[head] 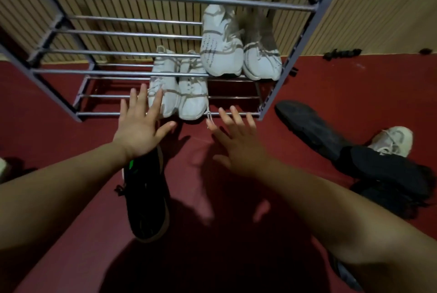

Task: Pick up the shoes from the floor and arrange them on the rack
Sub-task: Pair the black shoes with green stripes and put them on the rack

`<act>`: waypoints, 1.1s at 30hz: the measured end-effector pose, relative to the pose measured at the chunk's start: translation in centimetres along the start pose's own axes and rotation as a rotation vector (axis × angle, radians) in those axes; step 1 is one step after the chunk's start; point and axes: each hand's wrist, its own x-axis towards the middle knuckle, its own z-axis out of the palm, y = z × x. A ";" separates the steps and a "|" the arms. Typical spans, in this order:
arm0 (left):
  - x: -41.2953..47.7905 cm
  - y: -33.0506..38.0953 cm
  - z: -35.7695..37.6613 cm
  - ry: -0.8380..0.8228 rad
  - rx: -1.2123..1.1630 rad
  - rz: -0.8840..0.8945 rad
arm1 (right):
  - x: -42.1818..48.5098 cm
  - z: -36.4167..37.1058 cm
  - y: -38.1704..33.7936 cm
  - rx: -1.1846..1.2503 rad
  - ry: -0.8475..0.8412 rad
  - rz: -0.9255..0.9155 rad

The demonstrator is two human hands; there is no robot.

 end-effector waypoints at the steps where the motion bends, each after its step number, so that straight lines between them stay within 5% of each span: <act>1: -0.7 -0.9 0.4 -0.008 0.019 -0.017 | 0.1 0.2 -0.9 0.010 -0.031 -0.024; 13: -6.7 -4.7 6.6 -0.606 -0.086 -0.510 | 0.9 2.7 -6.4 0.084 -0.331 -0.044; 25: -6.5 -1.7 7.8 -0.450 -0.361 -0.643 | -0.2 3.4 -5.8 0.128 -0.427 0.074; 33: -7.5 2.6 8.2 -0.406 -0.324 -0.435 | -0.1 3.6 -5.2 0.518 -0.528 0.277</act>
